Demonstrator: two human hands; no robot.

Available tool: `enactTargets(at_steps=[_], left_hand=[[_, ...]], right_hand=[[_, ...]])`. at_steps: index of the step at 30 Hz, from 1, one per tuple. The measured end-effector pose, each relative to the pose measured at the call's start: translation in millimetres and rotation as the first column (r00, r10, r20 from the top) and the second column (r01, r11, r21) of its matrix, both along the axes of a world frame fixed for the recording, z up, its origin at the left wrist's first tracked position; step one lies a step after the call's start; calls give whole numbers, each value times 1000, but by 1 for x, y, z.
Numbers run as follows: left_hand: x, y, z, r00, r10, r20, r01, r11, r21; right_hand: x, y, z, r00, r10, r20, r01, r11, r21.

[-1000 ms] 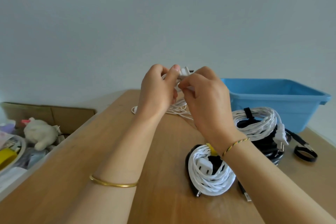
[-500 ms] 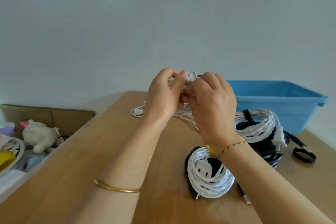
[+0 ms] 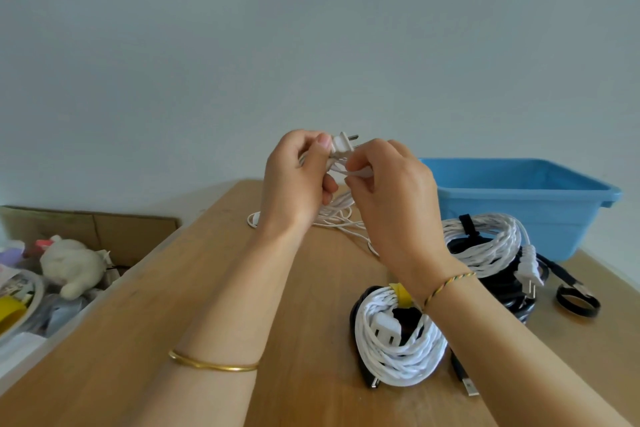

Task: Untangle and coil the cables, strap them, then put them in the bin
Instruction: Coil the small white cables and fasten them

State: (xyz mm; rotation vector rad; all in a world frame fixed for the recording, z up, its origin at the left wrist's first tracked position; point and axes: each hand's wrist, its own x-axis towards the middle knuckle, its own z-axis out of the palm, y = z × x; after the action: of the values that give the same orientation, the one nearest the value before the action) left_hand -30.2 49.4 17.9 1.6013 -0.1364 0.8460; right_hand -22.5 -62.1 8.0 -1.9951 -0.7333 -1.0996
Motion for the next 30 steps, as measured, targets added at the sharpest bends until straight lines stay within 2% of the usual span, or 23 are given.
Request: enactTargets(at_steps=[4,11,19,24,26,30], left_hand=[[-1,-1,-1,1000,2,-5,-2,1000,-18],[0,-3,-2,1000,-25,5,25,1000,-11],[-1,-3,0,998,-25,-50,24,999,-27],[1,-3,-1,997,-3,-81,4,1000,3],[1,-4,-1,996,15,-85,-12,999,43],[-2,-7,-2,999,18,-52,-13,995,95]], right_hand=[[1,-1,1,999,-13,-42,13,1000,16],[3,1,1,984,-58,171,59,998,-4],[6,-5,7,973,36,230,-23,998,-59],[10,-11,11,946,10,324,26,994,-106],[12,-14,11,949,49,312,-15,994,-110],[10,-15,12,974,118,194,-107,992,-64]])
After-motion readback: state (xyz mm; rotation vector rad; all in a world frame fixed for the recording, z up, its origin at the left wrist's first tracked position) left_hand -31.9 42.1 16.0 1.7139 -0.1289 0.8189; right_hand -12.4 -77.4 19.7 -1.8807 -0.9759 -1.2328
